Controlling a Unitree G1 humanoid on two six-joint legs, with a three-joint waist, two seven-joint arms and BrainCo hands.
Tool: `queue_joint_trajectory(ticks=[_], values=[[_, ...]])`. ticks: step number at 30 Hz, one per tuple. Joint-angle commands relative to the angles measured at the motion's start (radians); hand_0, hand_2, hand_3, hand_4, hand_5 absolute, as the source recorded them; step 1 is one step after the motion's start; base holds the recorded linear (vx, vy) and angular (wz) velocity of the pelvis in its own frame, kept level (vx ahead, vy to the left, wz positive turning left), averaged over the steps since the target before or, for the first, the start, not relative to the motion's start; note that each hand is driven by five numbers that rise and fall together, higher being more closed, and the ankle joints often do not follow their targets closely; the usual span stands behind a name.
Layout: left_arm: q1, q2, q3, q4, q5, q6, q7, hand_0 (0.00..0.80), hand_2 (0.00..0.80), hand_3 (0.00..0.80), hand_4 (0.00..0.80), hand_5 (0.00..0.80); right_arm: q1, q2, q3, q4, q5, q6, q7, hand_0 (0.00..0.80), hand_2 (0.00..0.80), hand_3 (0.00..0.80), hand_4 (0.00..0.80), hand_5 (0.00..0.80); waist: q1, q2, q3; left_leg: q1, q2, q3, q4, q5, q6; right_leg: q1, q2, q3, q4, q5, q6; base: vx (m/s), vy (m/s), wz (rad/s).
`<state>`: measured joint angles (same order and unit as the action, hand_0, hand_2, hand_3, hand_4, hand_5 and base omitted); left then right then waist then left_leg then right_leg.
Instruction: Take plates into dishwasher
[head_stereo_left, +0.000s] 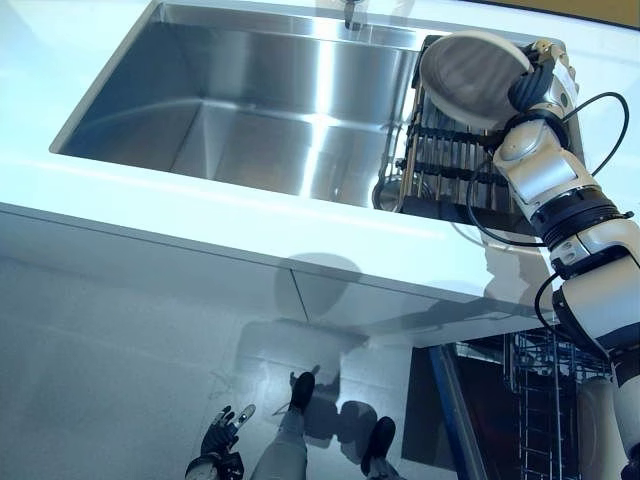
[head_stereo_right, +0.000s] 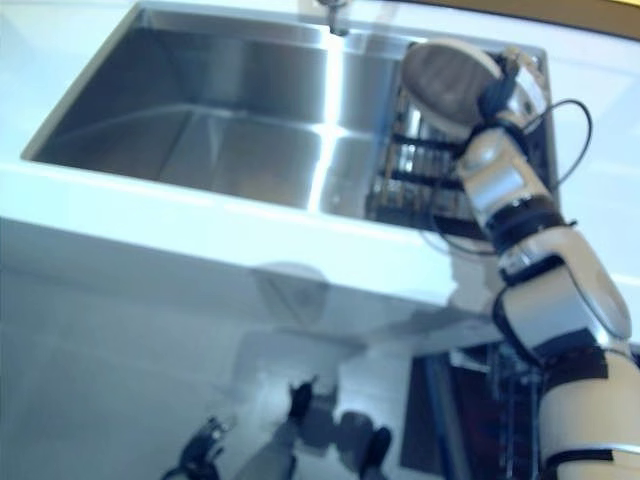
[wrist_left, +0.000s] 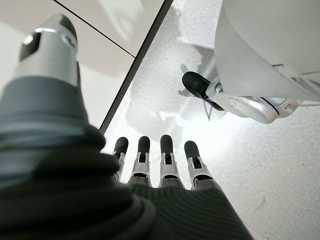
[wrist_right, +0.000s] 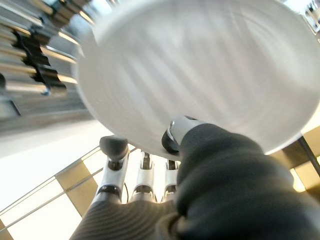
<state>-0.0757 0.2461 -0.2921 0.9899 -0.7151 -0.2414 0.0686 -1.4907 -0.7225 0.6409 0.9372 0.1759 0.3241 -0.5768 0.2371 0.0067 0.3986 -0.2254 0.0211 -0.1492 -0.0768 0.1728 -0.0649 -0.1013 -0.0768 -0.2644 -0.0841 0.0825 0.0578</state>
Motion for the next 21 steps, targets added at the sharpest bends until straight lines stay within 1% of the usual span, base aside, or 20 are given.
queue_joint_trajectory(ticks=[1, 7, 9, 14, 18, 20, 21], values=[[0.035, 0.022, -0.018, 0.03, 0.056, -0.016, 0.008, 0.0, 0.0, 0.0, 0.0, 0.0, -0.016, -0.07, 0.046, -0.077, 0.032, -0.078, -0.052, 0.8, 0.8, 0.8, 0.8, 0.8, 0.009, -0.067, -0.085, 0.034, -0.06, 0.034, -0.01, -0.073, 0.042, -0.041, -0.054, 0.03, -0.003, 0.061, 0.046, 0.0, 0.0, 0.0], [0.048, 0.027, -0.005, 0.043, 0.071, -0.018, 0.009, 0.0, 0.0, 0.0, 0.0, 0.0, -0.003, -0.093, 0.024, -0.099, 0.046, -0.097, -0.016, 0.8, 0.8, 0.8, 0.8, 0.8, 0.001, -0.077, -0.109, 0.055, -0.057, 0.038, -0.01, -0.08, 0.041, -0.023, -0.053, 0.035, -0.003, 0.057, 0.047, 0.039, -0.008, 0.0], [0.055, 0.028, 0.003, 0.049, 0.086, -0.016, 0.011, 0.0, 0.0, 0.0, 0.0, 0.0, 0.009, -0.103, 0.019, -0.116, 0.065, -0.099, 0.017, 0.8, 0.8, 0.8, 0.8, 0.8, -0.004, -0.085, -0.122, 0.069, -0.057, 0.04, -0.01, -0.085, 0.042, -0.013, -0.052, 0.039, -0.003, 0.055, 0.047, 0.076, -0.014, -0.03], [0.061, 0.03, 0.012, 0.056, 0.101, -0.008, 0.02, 0.0, 0.0, 0.0, 0.0, 0.0, 0.015, -0.12, 0.024, -0.129, 0.093, -0.082, 0.122, 0.8, 0.8, 0.8, 0.8, 0.8, -0.017, -0.097, -0.146, 0.093, -0.051, 0.051, -0.01, -0.094, 0.042, 0.004, -0.052, 0.051, -0.003, 0.053, 0.047, 0.052, -0.005, -0.03], [0.067, 0.029, 0.021, 0.067, 0.116, -0.01, 0.023, 0.0, 0.0, 0.0, 0.0, 0.0, 0.024, -0.135, 0.029, -0.128, 0.097, -0.075, 0.164, 0.8, 0.8, 0.8, 0.8, 0.8, -0.026, -0.109, -0.16, 0.112, -0.047, 0.057, -0.01, -0.1, 0.043, 0.018, -0.049, 0.061, -0.003, 0.052, 0.047, 0.055, -0.011, 0.0], [0.071, 0.033, 0.026, 0.072, 0.125, -0.01, 0.023, 0.0, 0.0, 0.0, 0.0, 0.0, 0.033, -0.149, 0.028, -0.131, 0.081, -0.07, 0.184, 0.8, 0.8, 0.8, 0.8, 0.8, -0.033, -0.117, -0.17, 0.122, -0.044, 0.063, -0.01, -0.105, 0.042, 0.025, -0.048, 0.067, -0.003, 0.052, 0.048, 0.083, -0.021, -0.04], [0.078, 0.035, 0.032, 0.075, 0.133, -0.007, 0.027, 0.0, 0.0, 0.0, 0.0, 0.0, 0.038, -0.169, 0.031, -0.138, 0.059, -0.063, 0.216, 0.8, 0.8, 0.8, 0.8, 0.8, -0.042, -0.127, -0.184, 0.136, -0.041, 0.07, -0.01, -0.11, 0.043, 0.034, -0.045, 0.074, -0.003, 0.051, 0.049, 0.086, -0.02, -0.06]])
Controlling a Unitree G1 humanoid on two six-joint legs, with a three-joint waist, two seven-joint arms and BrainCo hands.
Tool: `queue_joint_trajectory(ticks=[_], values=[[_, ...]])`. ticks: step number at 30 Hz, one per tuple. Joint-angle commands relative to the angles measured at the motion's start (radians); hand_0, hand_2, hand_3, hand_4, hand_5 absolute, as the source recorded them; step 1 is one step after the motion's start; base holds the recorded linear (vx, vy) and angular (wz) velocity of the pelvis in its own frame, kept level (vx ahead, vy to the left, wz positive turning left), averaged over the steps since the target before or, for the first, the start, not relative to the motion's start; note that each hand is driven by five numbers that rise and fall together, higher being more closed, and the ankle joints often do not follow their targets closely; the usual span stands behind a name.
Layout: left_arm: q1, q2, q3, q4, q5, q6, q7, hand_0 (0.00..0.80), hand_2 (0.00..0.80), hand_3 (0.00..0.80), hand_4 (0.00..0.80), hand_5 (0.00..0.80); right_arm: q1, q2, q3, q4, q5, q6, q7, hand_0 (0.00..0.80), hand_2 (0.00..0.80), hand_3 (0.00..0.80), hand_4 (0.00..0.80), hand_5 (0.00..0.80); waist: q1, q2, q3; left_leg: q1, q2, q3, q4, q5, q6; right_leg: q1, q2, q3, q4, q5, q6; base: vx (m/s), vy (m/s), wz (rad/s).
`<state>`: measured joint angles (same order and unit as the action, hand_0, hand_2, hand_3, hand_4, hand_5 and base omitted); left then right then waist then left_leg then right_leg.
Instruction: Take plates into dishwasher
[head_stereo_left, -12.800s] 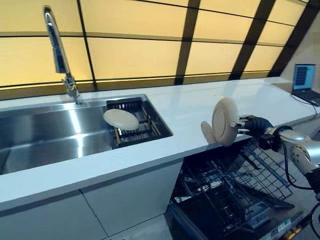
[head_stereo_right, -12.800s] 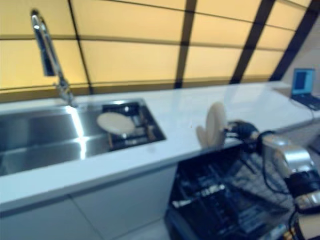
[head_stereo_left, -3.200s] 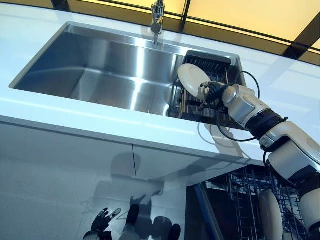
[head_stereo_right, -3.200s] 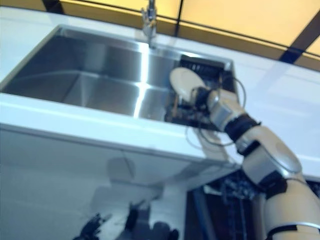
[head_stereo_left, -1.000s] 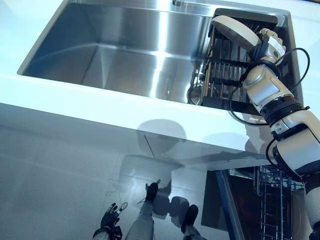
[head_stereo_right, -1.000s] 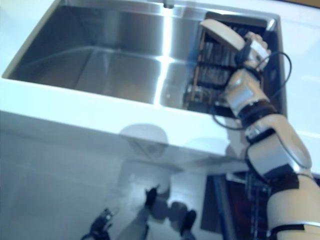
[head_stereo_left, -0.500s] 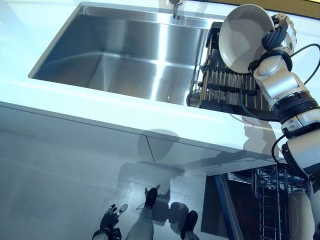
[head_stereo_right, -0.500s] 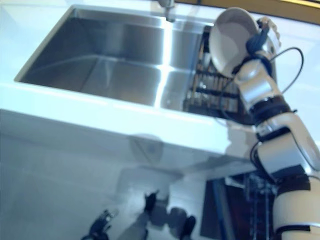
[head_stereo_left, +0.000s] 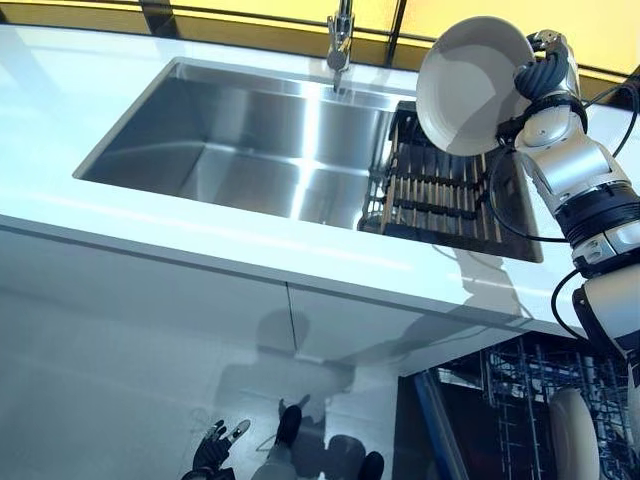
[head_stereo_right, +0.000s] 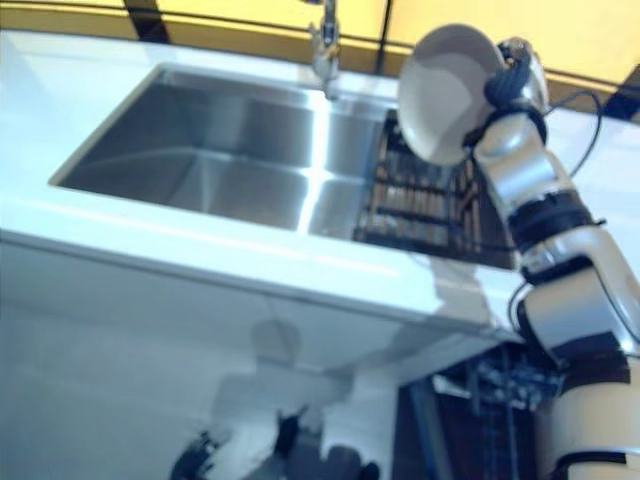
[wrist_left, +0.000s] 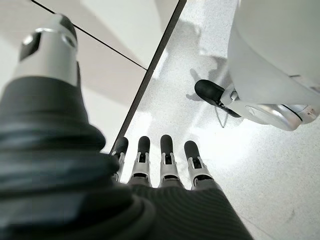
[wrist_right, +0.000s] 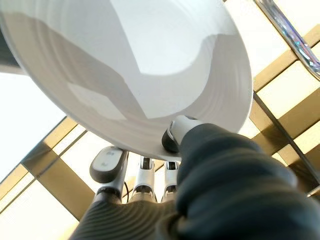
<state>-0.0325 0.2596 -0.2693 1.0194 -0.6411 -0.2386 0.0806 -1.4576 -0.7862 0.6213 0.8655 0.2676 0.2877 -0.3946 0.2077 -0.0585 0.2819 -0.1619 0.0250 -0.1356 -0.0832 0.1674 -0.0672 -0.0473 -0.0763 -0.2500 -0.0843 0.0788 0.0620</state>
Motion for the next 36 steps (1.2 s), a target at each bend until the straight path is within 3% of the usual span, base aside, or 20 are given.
queue_joint_trajectory(ticks=[1, 10, 17, 28, 36], values=[[0.036, 0.023, 0.011, 0.046, 0.062, -0.009, 0.014, 0.0, 0.0, 0.0, 0.0, 0.0, 0.005, -0.11, 0.052, -0.068, -0.034, -0.027, 0.039, 0.8, 0.8, 0.8, 0.8, 0.8, -0.014, -0.064, -0.07, 0.075, -0.044, 0.058, -0.004, -0.106, 0.046, -0.018, -0.045, 0.062, -0.003, 0.055, 0.045, 0.095, -0.016, -0.08], [0.051, 0.033, 0.041, 0.069, 0.104, 0.002, 0.019, 0.0, 0.0, 0.0, 0.0, 0.0, 0.076, -0.252, 0.055, -0.132, -0.068, -0.009, 0.206, 0.8, 0.8, 0.8, 0.8, 0.8, -0.079, -0.106, -0.118, 0.141, -0.028, 0.11, -0.004, -0.138, 0.053, 0.011, -0.033, 0.125, -0.003, 0.065, 0.055, 0.083, 0.006, -0.22], [0.057, 0.036, 0.058, 0.094, 0.111, 0.001, 0.011, 0.0, 0.0, 0.0, 0.0, 0.0, 0.219, -0.354, -0.038, -0.196, -0.073, -0.032, 0.271, 0.8, 0.8, 0.8, 0.8, 0.8, -0.137, -0.116, -0.142, 0.182, -0.017, 0.157, -0.004, -0.161, 0.057, 0.025, -0.025, 0.174, -0.003, 0.07, 0.061, 0.051, 0.006, -0.29], [0.058, 0.013, 0.082, 0.116, 0.133, -0.016, 0.003, 0.0, 0.0, 0.0, 0.0, 0.0, 0.601, -0.491, -0.304, -0.318, -0.172, -0.086, 0.346, 0.8, 0.8, 0.8, 0.8, 0.8, -0.241, -0.104, -0.171, 0.223, -0.009, 0.225, -0.004, -0.184, 0.064, 0.022, -0.012, 0.25, 0.008, 0.073, 0.069, 0.019, 0.016, -0.22], [0.024, 0.012, 0.087, 0.115, 0.122, -0.014, 0.014, 0.0, 0.0, 0.0, 0.0, 0.0, 0.88, -0.481, -0.487, -0.365, -0.237, -0.098, 0.325, 0.8, 0.8, 0.8, 0.8, 0.8, -0.292, -0.1, -0.165, 0.225, -0.003, 0.254, -0.004, -0.188, 0.07, 0.005, 0.0, 0.286, 0.012, 0.077, 0.071, -0.04, -0.019, -0.16]])
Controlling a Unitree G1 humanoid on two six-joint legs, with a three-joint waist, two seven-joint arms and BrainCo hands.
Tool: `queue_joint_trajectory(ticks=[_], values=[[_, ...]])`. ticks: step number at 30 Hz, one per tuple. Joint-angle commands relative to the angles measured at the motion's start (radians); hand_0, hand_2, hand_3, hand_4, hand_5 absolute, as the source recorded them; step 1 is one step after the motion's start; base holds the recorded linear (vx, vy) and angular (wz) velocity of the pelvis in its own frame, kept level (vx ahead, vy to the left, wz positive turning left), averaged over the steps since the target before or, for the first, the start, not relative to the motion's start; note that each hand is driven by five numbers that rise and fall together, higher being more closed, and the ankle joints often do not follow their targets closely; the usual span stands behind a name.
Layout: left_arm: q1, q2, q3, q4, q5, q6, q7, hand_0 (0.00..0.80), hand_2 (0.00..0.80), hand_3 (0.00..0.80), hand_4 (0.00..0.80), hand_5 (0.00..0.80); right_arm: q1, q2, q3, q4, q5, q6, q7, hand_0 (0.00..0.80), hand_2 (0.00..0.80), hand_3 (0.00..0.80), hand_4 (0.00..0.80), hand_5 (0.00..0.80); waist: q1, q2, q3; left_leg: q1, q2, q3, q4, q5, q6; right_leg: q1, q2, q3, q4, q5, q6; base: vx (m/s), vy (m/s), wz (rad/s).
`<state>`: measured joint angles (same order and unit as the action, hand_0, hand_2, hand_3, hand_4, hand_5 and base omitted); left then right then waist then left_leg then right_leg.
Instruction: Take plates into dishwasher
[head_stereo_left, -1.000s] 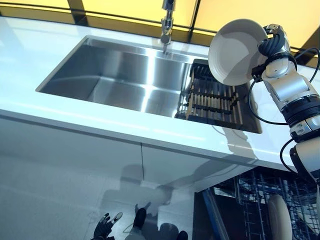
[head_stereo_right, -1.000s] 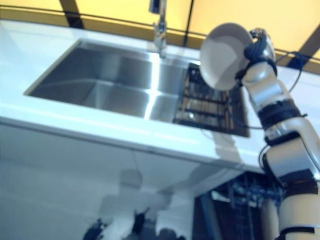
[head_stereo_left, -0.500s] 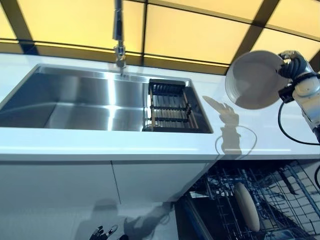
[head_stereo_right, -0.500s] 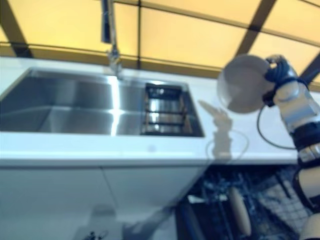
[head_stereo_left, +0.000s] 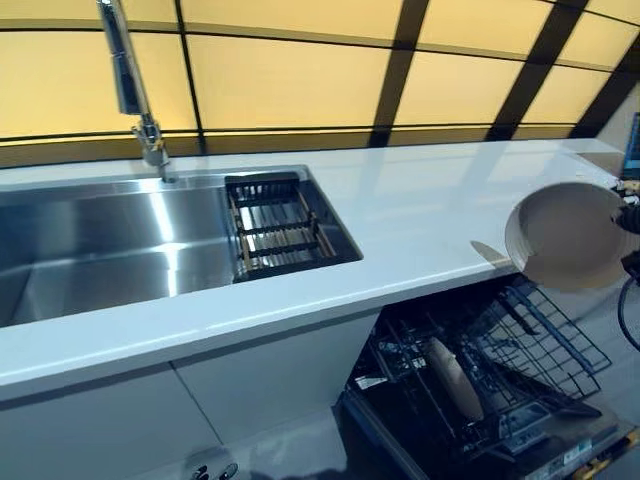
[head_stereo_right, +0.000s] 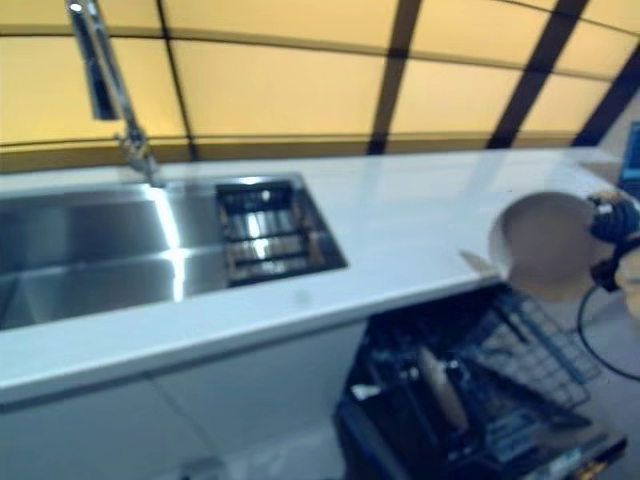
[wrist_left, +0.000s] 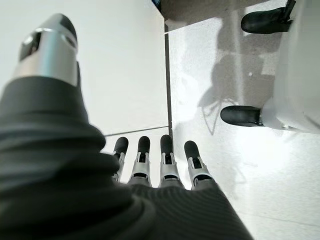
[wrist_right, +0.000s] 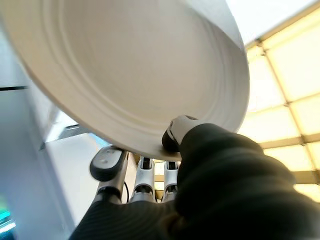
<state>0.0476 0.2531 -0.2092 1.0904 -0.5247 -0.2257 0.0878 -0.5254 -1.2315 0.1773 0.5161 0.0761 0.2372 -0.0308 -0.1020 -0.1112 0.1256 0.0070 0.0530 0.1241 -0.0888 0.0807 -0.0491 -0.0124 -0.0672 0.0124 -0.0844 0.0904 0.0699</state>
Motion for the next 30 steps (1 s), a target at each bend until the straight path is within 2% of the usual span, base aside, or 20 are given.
queue_joint_trajectory(ticks=[1, 11, 16, 19, 21, 22, 24, 26, 28, 30], values=[[-0.065, 0.017, 0.024, 0.047, 0.003, -0.029, 0.01, 0.0, 0.0, 0.0, 0.0, 0.0, -0.019, -0.027, -0.065, -0.018, -0.044, -0.045, -0.042, 0.8, 0.8, 0.8, 0.8, 0.8, 0.012, -0.045, -0.006, 0.054, -0.031, -0.001, 0.002, -0.102, 0.052, -0.032, -0.007, 0.027, 0.011, 0.066, 0.063, -0.081, -0.017, -0.22], [-0.079, 0.012, 0.033, 0.054, 0.007, -0.03, 0.024, 0.0, 0.0, 0.0, 0.0, 0.0, 0.175, 0.029, -0.165, -0.045, -0.13, -0.067, -0.045, 0.8, 0.8, 0.8, 0.8, 0.8, -0.026, -0.027, -0.006, 0.05, -0.032, 0.018, 0.002, -0.1, 0.049, -0.045, -0.002, 0.042, 0.007, 0.071, 0.064, -0.039, -0.012, -0.07], [-0.086, 0.004, 0.034, 0.059, 0.012, -0.033, 0.021, 0.0, 0.0, 0.0, 0.0, 0.0, 0.214, 0.067, -0.168, -0.062, -0.198, -0.098, -0.062, 0.8, 0.8, 0.8, 0.8, 0.8, -0.033, -0.02, -0.008, 0.052, -0.033, 0.024, 0.002, -0.102, 0.049, -0.046, -0.001, 0.044, 0.004, 0.07, 0.063, -0.016, -0.024, -0.05], [-0.087, 0.0, 0.034, 0.055, 0.013, -0.033, 0.018, 0.0, 0.0, 0.0, 0.0, 0.0, 0.222, 0.092, -0.16, -0.089, -0.268, -0.091, -0.083, 0.8, 0.8, 0.8, 0.8, 0.8, -0.034, -0.015, -0.008, 0.049, -0.035, 0.025, 0.002, -0.102, 0.049, -0.049, 0.0, 0.047, 0.002, 0.071, 0.063, 0.0, 0.0, 0.0], [-0.092, -0.005, 0.029, 0.053, 0.01, -0.034, 0.021, 0.0, 0.0, 0.0, 0.0, 0.0, 0.226, 0.111, -0.145, -0.098, -0.383, -0.11, -0.132, 0.8, 0.8, 0.8, 0.8, 0.8, -0.035, -0.01, -0.006, 0.046, -0.036, 0.025, 0.002, -0.102, 0.05, -0.052, 0.0, 0.049, 0.002, 0.07, 0.063, -0.018, -0.013, 0.0], [-0.095, -0.008, 0.023, 0.05, 0.007, -0.034, 0.026, 0.0, 0.0, 0.0, 0.0, 0.0, 0.224, 0.117, -0.12, -0.107, -0.497, -0.117, -0.192, 0.8, 0.8, 0.8, 0.8, 0.8, -0.035, -0.005, -0.002, 0.044, -0.038, 0.026, 0.002, -0.102, 0.051, -0.054, 0.0, 0.05, 0.002, 0.07, 0.064, -0.045, -0.021, 0.0], [-0.097, -0.012, 0.018, 0.048, 0.007, -0.037, 0.029, 0.0, 0.0, 0.0, 0.0, 0.0, 0.226, 0.134, -0.088, -0.129, -0.63, -0.083, -0.267, 0.8, 0.8, 0.8, 0.8, 0.8, -0.033, 0.002, 0.002, 0.039, -0.04, 0.024, 0.002, -0.102, 0.053, -0.059, 0.001, 0.05, 0.001, 0.069, 0.065, -0.043, -0.015, 0.0], [-0.097, -0.012, 0.016, 0.047, 0.003, -0.036, 0.03, 0.0, 0.0, 0.0, 0.0, 0.0, 0.229, 0.151, -0.071, -0.139, -0.685, -0.058, -0.299, 0.8, 0.8, 0.8, 0.8, 0.8, -0.032, 0.005, 0.002, 0.037, -0.042, 0.023, 0.002, -0.102, 0.054, -0.061, 0.0, 0.05, 0.001, 0.07, 0.066, 0.0, 0.0, 0.0], [-0.099, -0.02, 0.008, 0.045, -0.01, -0.034, 0.037, 0.0, 0.0, 0.0, 0.0, 0.0, 0.24, 0.201, -0.032, -0.152, -0.793, -0.005, -0.362, 0.8, 0.8, 0.8, 0.8, 0.8, -0.029, 0.016, 0.004, 0.032, -0.045, 0.019, 0.002, -0.101, 0.055, -0.062, 0.0, 0.05, 0.0, 0.067, 0.066, 0.0, 0.0, 0.0], [-0.102, -0.027, 0.004, 0.046, -0.004, -0.032, 0.041, 0.0, 0.0, 0.0, 0.0, 0.0, 0.252, 0.238, -0.012, -0.143, -0.867, 0.014, -0.431, 0.8, 0.8, 0.8, 0.8, 0.8, -0.023, 0.022, 0.003, 0.03, -0.048, 0.015, 0.002, -0.102, 0.057, -0.062, -0.002, 0.047, -0.001, 0.067, 0.066, 0.0, 0.0, 0.0]])
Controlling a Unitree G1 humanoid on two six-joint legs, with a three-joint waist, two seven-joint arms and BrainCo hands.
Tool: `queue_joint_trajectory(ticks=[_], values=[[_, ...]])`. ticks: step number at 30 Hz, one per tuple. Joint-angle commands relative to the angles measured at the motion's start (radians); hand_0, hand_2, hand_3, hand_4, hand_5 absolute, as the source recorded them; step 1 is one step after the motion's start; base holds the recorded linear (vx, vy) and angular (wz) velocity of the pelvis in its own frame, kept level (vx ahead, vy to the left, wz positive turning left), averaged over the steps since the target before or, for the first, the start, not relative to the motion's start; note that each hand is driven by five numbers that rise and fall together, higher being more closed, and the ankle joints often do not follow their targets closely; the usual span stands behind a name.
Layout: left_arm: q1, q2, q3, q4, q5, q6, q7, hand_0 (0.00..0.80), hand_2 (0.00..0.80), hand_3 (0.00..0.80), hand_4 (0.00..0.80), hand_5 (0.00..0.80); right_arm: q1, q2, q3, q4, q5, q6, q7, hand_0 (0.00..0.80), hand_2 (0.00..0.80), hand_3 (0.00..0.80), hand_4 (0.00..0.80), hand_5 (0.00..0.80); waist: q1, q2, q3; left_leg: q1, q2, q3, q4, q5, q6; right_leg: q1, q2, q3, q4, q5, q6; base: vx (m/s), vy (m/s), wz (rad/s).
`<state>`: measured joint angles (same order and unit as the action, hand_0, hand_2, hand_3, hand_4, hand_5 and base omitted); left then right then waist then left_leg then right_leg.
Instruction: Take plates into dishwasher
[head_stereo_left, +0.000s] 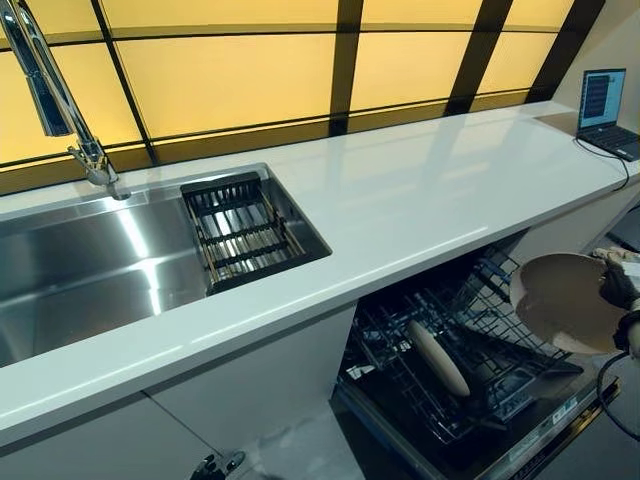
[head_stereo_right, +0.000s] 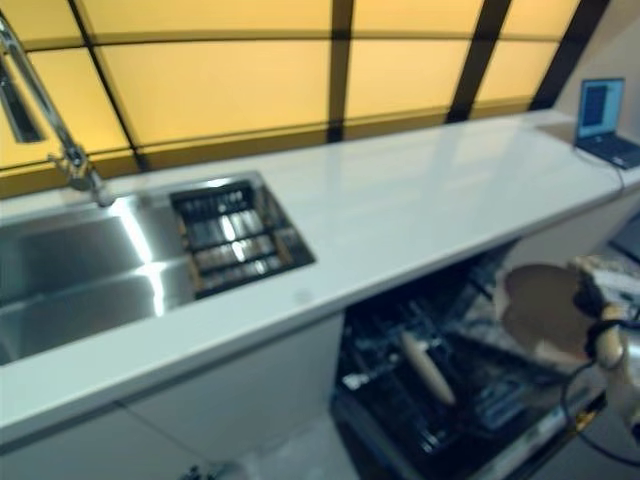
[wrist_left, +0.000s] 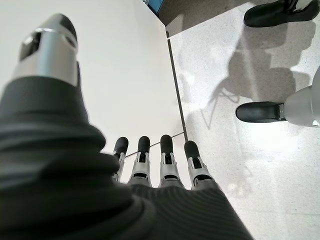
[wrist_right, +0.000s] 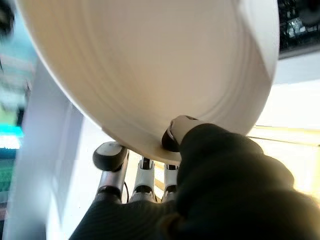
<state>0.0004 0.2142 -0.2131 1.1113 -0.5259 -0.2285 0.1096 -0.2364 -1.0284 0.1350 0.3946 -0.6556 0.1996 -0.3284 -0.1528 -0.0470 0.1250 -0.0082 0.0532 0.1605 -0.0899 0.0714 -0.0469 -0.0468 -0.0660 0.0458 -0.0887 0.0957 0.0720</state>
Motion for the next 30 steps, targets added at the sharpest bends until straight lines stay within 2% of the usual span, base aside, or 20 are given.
queue_joint_trajectory(ticks=[1, 5, 17, 30], values=[[-0.055, 0.01, 0.005, 0.026, -0.003, -0.03, 0.021, 0.0, 0.0, 0.0, 0.0, 0.0, -0.039, 0.045, 0.04, -0.015, -0.142, 0.053, -0.161, 0.8, 0.8, 0.8, 0.8, 0.8, 0.03, -0.04, 0.002, 0.045, -0.05, -0.023, 0.003, -0.093, 0.056, -0.028, -0.003, 0.012, 0.003, 0.061, 0.064, 0.0, 0.0, 0.0], [-0.053, 0.001, -0.005, 0.018, -0.004, -0.027, 0.03, 0.0, 0.0, 0.0, 0.0, 0.0, -0.041, 0.097, 0.065, 0.022, -0.149, 0.063, -0.209, 0.8, 0.8, 0.8, 0.8, 0.8, 0.042, -0.032, -0.003, 0.041, -0.057, -0.032, 0.003, -0.093, 0.058, -0.027, -0.007, 0.003, 0.001, 0.059, 0.065, 0.0, 0.0, 0.0], [-0.051, 0.009, -0.021, 0.011, -0.007, -0.023, 0.021, 0.0, 0.0, 0.0, 0.0, 0.0, -0.061, 0.153, 0.153, 0.161, -0.124, 0.087, -0.247, 0.8, 0.8, 0.8, 0.8, 0.8, 0.07, -0.017, -0.005, 0.027, -0.07, -0.053, 0.003, -0.087, 0.062, -0.033, -0.018, -0.017, 0.001, 0.062, 0.066, -0.003, -0.007, 0.05], [-0.055, 0.027, -0.034, -0.001, -0.01, -0.014, 0.002, 0.0, 0.0, 0.0, 0.0, 0.0, -0.144, 0.194, 0.223, 0.368, -0.036, 0.173, -0.258, 0.8, 0.8, 0.8, 0.8, 0.8, 0.105, 0.006, 0.001, 0.014, -0.079, -0.08, 0.003, -0.078, 0.064, -0.036, -0.028, -0.036, 0.001, 0.063, 0.066, 0.001, -0.008, 0.05]])
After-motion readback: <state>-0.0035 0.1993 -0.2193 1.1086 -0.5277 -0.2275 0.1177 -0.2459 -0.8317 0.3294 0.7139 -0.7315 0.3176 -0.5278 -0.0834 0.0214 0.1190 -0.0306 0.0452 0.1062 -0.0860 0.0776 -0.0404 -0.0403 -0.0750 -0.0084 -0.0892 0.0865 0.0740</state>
